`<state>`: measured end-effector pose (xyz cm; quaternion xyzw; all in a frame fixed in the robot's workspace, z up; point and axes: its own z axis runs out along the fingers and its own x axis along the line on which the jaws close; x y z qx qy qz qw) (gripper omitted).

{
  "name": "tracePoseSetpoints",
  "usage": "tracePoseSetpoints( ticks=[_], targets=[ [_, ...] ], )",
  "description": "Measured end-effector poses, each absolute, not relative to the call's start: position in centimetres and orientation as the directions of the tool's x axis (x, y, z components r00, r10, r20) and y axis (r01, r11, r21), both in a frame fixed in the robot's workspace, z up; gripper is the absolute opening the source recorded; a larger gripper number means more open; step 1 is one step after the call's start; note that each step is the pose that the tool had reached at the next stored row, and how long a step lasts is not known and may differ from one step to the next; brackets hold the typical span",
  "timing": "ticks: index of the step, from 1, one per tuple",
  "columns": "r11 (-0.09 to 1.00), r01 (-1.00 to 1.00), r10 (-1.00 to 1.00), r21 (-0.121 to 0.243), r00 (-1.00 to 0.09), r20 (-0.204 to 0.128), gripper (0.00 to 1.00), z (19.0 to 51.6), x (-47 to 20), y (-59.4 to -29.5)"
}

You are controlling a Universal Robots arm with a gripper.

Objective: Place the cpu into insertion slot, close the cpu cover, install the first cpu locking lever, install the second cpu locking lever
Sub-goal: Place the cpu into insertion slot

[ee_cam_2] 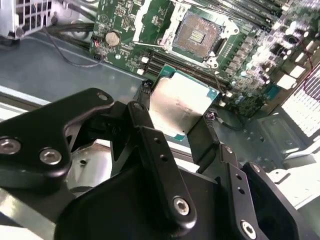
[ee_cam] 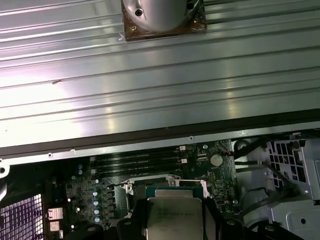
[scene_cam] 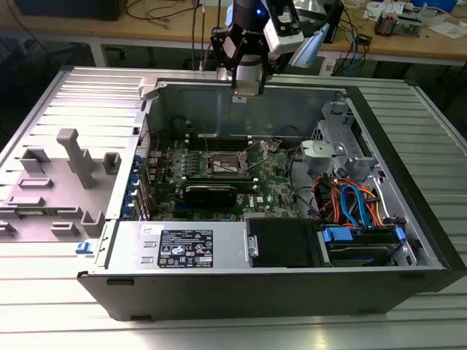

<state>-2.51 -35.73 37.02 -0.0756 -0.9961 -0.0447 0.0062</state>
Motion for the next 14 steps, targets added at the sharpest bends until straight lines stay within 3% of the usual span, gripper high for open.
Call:
tracePoseSetpoints(
  ticks=[14],
  targets=[
    [0.902, 0.423, 0.423, 0.085, -0.906, 0.018, 0.54, 35.8, -2.5, -35.7]
  ],
)
